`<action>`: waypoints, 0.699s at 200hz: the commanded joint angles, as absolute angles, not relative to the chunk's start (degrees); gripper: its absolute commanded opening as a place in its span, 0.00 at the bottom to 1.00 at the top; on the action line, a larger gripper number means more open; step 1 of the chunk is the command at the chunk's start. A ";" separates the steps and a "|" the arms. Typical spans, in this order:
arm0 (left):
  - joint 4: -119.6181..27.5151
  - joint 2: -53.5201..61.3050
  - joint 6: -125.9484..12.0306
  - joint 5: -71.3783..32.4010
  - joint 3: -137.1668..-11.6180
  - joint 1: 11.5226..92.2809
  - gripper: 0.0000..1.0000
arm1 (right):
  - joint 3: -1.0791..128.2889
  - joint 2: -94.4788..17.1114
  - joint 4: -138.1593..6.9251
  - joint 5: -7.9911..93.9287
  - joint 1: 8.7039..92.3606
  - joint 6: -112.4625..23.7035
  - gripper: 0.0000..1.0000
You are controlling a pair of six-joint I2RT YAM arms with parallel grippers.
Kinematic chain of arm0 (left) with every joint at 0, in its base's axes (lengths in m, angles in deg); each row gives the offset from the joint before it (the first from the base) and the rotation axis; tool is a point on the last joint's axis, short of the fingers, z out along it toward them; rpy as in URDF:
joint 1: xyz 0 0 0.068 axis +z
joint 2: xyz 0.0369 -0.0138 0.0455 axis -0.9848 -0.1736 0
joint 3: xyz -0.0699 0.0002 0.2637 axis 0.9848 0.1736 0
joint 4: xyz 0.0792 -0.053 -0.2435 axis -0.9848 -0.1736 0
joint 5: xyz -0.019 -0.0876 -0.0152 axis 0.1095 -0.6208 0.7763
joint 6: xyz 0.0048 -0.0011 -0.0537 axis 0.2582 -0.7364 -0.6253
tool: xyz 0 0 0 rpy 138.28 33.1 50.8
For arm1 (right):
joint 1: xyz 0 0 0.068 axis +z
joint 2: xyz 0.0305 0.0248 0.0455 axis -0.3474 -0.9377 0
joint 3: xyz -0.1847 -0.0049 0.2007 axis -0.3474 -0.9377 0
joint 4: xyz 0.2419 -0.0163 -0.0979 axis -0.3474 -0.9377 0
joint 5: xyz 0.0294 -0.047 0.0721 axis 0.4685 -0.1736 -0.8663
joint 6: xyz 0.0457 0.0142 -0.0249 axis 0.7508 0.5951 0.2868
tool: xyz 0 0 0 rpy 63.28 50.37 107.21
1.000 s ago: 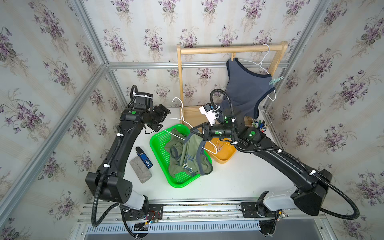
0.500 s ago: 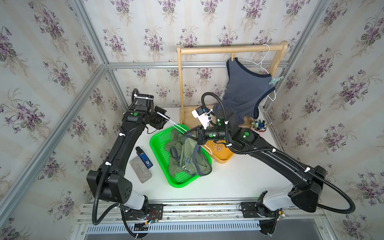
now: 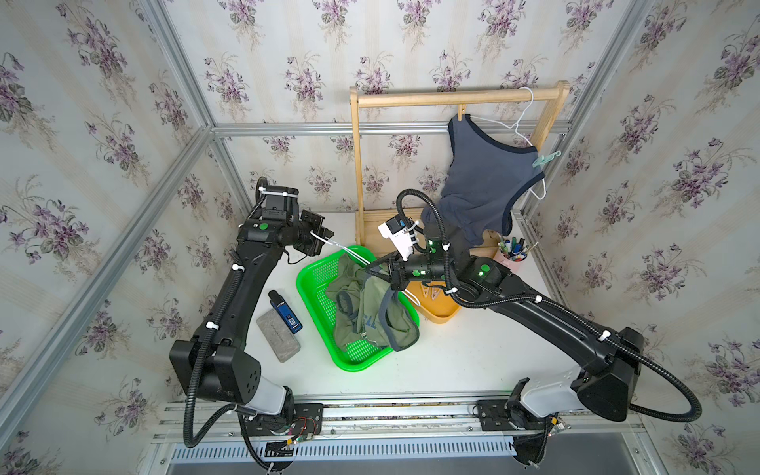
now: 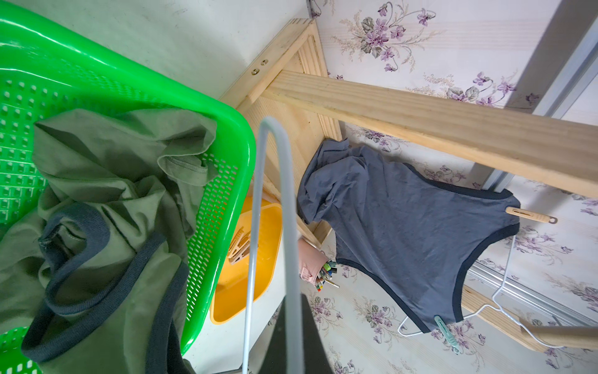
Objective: Remove the clothespins securing tank tops to the hanger
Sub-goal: Remove the tank top from the hanger.
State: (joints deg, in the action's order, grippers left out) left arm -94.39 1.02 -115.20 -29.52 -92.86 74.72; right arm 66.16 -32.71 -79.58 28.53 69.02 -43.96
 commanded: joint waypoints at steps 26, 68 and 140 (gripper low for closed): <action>-91.73 1.19 -115.20 -28.16 -93.91 76.99 0.00 | 64.04 -30.98 -81.46 33.96 68.81 -43.48 0.12; -91.37 0.75 -115.59 -29.04 -95.07 78.50 0.00 | 62.87 -31.22 -81.42 34.22 68.78 -43.75 0.15; -91.36 2.34 -115.04 -32.16 -95.59 86.22 0.00 | 60.66 -31.84 -82.93 34.69 68.63 -45.74 0.24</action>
State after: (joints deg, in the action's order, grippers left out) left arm -92.58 1.65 -115.13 -30.22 -94.93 83.77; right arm 61.48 -32.28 -81.84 34.13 68.69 -44.49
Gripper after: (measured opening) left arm 0.049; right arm 0.242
